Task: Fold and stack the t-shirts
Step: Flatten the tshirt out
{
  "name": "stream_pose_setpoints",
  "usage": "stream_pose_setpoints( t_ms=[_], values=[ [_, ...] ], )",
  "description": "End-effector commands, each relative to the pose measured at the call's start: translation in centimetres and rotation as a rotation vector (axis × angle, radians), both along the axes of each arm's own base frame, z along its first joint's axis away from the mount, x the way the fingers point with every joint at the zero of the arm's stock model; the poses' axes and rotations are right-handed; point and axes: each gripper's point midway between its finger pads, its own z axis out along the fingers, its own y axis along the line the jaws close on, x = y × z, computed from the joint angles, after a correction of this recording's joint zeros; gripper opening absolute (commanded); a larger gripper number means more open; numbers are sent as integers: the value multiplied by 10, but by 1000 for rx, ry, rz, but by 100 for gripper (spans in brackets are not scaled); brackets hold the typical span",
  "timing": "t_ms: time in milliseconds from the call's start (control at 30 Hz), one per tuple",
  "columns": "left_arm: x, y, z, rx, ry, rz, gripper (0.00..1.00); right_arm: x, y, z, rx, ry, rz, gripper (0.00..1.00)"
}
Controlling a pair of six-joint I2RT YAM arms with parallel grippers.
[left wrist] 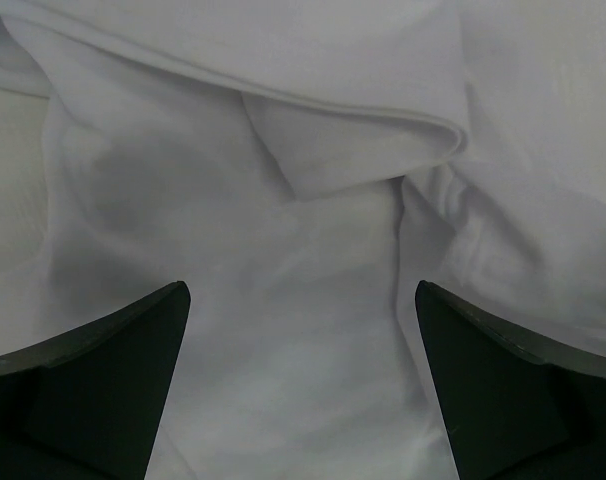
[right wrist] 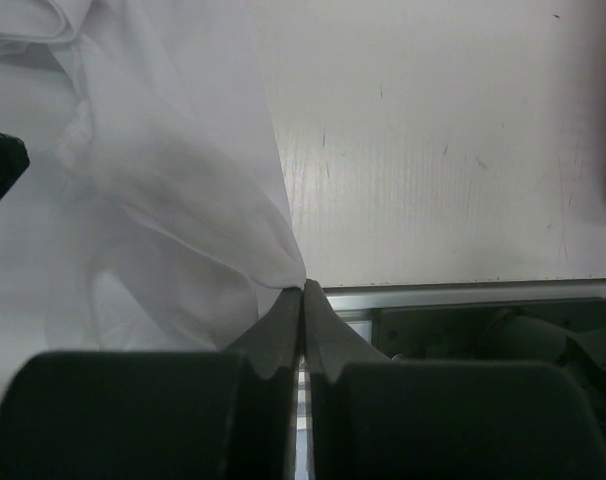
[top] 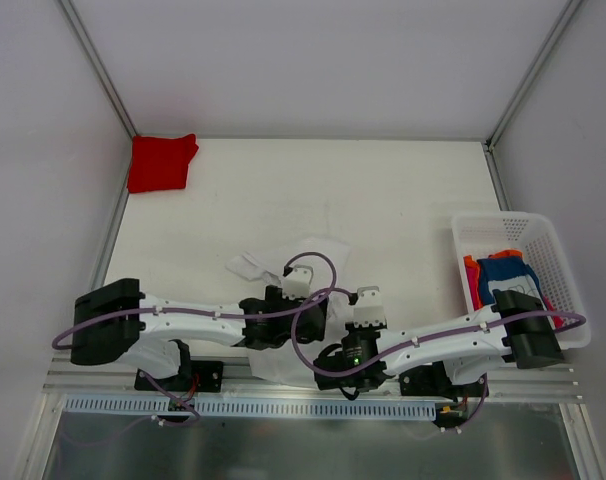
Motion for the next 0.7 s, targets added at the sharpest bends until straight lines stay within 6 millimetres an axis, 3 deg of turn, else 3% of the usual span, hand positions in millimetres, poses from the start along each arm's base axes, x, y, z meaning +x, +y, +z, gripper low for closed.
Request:
stream_pose_setpoints(
  t_ms=[0,233,667],
  values=[
    [6,5,-17,88,-66,72,97,4,-15,12,-25,-23,-15,1],
    [16,-13,-7,145,-247,95,97,3,-17,7,-37,-14,-22,0],
    [27,-34,0,196,-319,77,98,3,-17,5,-26,-14,-18,0]
  ],
)
